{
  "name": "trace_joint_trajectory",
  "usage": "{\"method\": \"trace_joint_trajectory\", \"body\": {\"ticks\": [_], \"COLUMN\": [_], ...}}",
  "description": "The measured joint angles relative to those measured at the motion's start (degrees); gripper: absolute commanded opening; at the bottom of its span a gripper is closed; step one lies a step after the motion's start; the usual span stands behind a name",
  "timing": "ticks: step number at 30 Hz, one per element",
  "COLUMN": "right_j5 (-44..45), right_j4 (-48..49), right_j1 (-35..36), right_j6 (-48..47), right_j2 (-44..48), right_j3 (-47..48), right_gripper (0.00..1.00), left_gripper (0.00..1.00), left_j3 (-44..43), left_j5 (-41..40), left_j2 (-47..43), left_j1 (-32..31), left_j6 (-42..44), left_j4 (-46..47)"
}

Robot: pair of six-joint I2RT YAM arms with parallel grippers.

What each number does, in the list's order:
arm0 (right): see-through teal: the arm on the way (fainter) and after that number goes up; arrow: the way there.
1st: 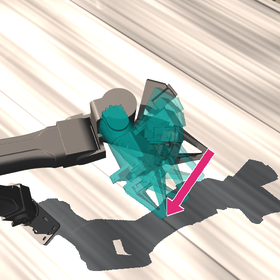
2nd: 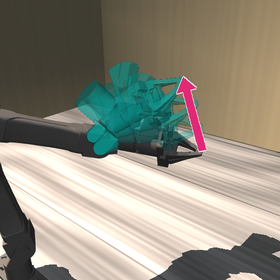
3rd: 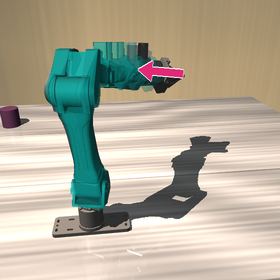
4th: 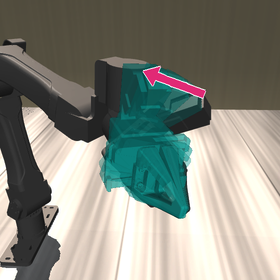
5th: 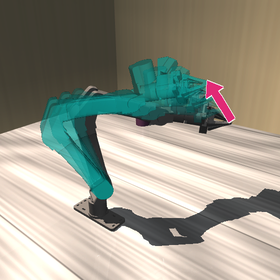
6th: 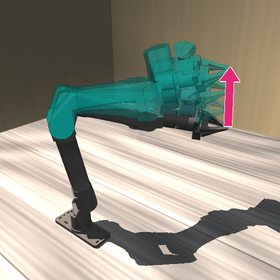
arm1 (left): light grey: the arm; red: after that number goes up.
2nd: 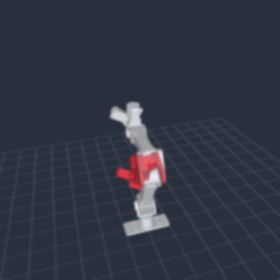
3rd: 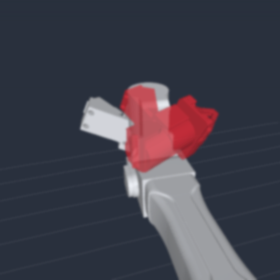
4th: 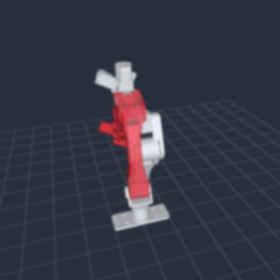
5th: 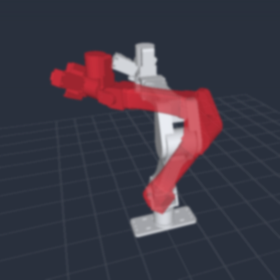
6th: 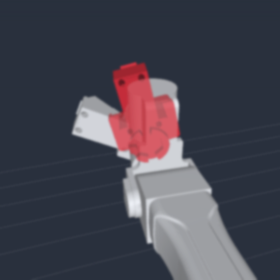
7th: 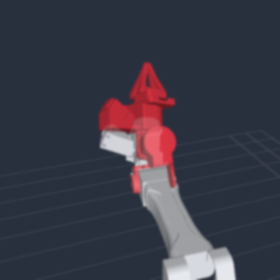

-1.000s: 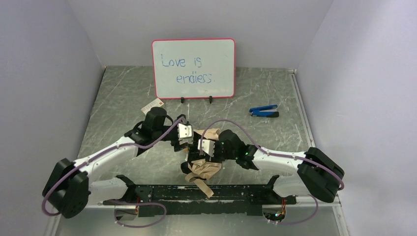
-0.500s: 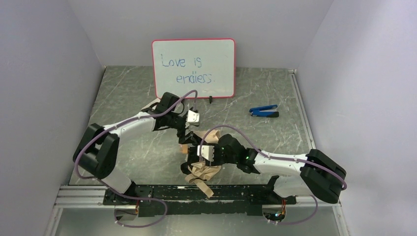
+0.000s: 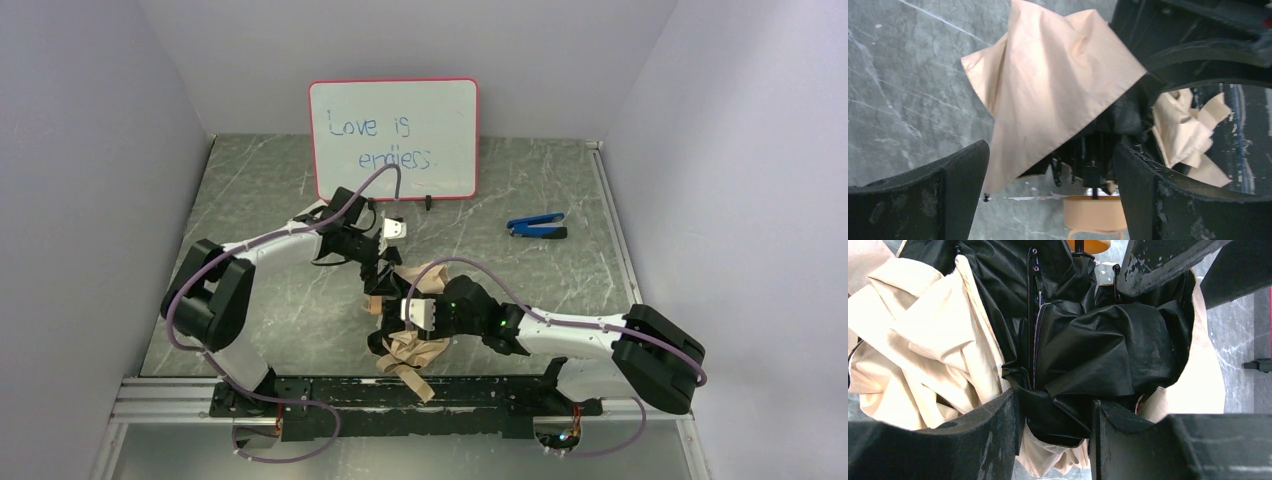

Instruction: Put away the umbrella

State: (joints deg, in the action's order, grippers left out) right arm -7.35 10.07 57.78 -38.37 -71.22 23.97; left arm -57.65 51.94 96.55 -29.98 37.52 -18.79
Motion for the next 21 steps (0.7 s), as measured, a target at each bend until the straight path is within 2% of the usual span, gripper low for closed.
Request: {"method": "trace_joint_trajectory", "body": {"ticks": [9,21], "right_j5": [0.35,0.59], "right_j4": [0.39,0.79], "right_j1": [0.09,0.20], "right_j6": [-0.50,-0.50], "right_j2": [-0.50,-0.48], "right_j3": [0.00,-0.24], "right_gripper": [0.46,0.46], "left_gripper": [0.97,0.97], "left_j3": [4.00,6.51], "left_j5": [0.26,-3.04], "left_j2": [-4.15,-3.32], "left_j1": [-2.27,-6.73], "left_j6": [-5.95,-6.54], "left_j4": [0.61,-1.16]}}
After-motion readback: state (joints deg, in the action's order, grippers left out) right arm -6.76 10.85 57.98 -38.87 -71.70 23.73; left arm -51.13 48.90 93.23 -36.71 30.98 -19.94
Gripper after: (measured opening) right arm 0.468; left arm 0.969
